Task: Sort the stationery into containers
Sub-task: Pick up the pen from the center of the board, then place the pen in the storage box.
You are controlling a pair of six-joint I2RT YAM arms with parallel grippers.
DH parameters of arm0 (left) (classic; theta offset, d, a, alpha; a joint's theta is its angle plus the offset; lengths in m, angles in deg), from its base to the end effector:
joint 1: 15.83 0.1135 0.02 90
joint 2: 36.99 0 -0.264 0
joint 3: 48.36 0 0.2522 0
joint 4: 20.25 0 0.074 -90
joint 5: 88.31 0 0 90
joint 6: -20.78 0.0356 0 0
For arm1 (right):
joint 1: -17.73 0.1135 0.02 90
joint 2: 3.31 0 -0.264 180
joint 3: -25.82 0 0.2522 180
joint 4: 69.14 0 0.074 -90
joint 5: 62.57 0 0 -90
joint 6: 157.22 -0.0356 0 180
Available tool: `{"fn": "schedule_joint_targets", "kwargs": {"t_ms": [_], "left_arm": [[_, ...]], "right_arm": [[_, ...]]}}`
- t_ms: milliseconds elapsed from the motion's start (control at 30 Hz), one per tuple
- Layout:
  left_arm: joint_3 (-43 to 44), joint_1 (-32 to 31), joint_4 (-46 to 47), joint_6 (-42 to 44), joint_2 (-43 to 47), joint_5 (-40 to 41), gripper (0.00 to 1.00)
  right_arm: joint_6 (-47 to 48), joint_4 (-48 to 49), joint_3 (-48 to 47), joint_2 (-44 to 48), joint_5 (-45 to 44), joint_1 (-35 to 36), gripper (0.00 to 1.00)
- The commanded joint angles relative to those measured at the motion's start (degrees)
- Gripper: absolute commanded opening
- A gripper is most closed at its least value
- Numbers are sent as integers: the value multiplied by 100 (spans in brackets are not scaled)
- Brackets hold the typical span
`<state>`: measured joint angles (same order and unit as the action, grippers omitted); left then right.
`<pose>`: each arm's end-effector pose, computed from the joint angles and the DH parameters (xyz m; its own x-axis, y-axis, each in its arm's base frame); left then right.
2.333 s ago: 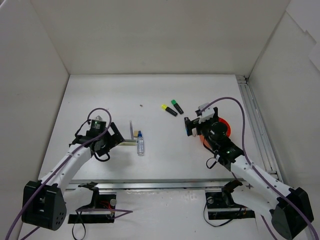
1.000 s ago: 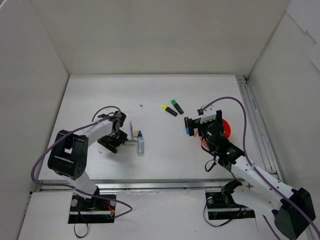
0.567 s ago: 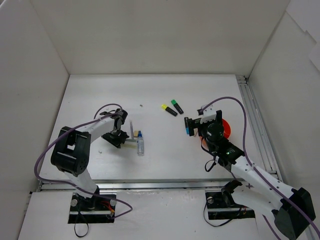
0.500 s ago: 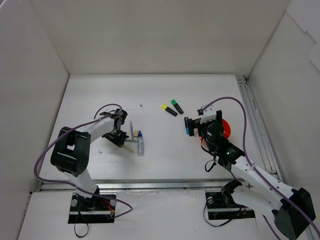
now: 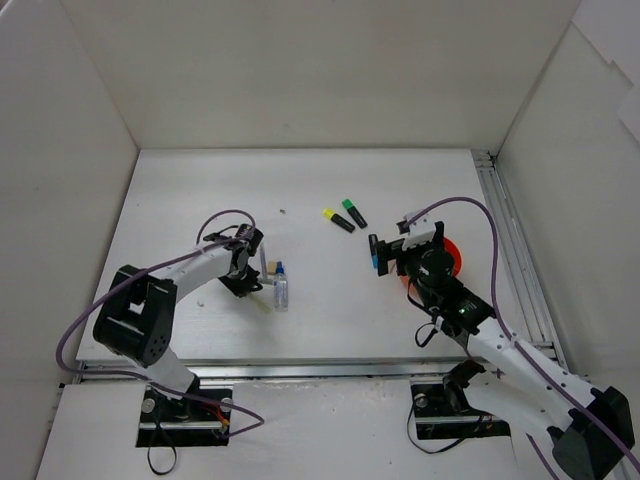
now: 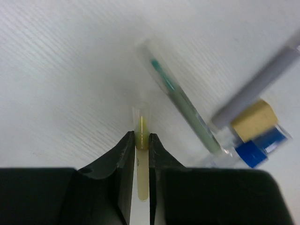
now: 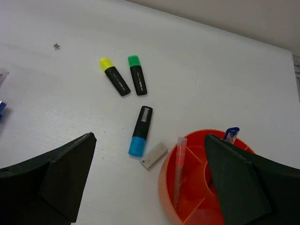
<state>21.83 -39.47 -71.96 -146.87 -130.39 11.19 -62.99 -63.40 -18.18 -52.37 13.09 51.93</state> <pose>0.2734 -0.1132 0.1723 -0.5371 -0.8166 -0.2113 -0.7879 0.5752 -0.2201 0.1759 0.1089 0.2920 0.0348 -0.0627 -0.9974 -0.3381 0.9384 -0.0708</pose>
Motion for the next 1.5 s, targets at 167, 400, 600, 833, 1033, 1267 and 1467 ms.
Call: {"fn": "schedule_joint_targets", "kwargs": {"t_ms": [167, 400, 600, 833, 1033, 1267, 1467], "left_arm": [[-245, -729, 1727, 2906, 1945, 362, 0], [-1116, -967, 3752, 5223, 3170, -1696, 0], [-844, -1353, 3752, 6593, 3162, -3198, 0], [-563, -1617, 3673, 7175, 2934, -3605, 0], [-413, -1731, 3664, 7211, 2828, -3315, 0], [-176, -1793, 3593, 7158, 2565, -3121, 0], [-167, -1846, 3637, 7062, 2459, -3033, 0]], "right_arm": [[-326, 97, -360, 221, 705, 35, 98], [-1344, 860, -342, 46, 1935, 43, 98], [-2161, 1572, -465, -437, 3033, 61, 98], [-3085, 1705, -922, -1307, 4096, 43, 98], [-3850, 1688, -1036, -1921, 4239, 148, 91], [-4000, 1688, -1291, -2433, 4010, 412, 78], [-3921, 1688, -1292, -2468, 3518, 588, 45]]}}
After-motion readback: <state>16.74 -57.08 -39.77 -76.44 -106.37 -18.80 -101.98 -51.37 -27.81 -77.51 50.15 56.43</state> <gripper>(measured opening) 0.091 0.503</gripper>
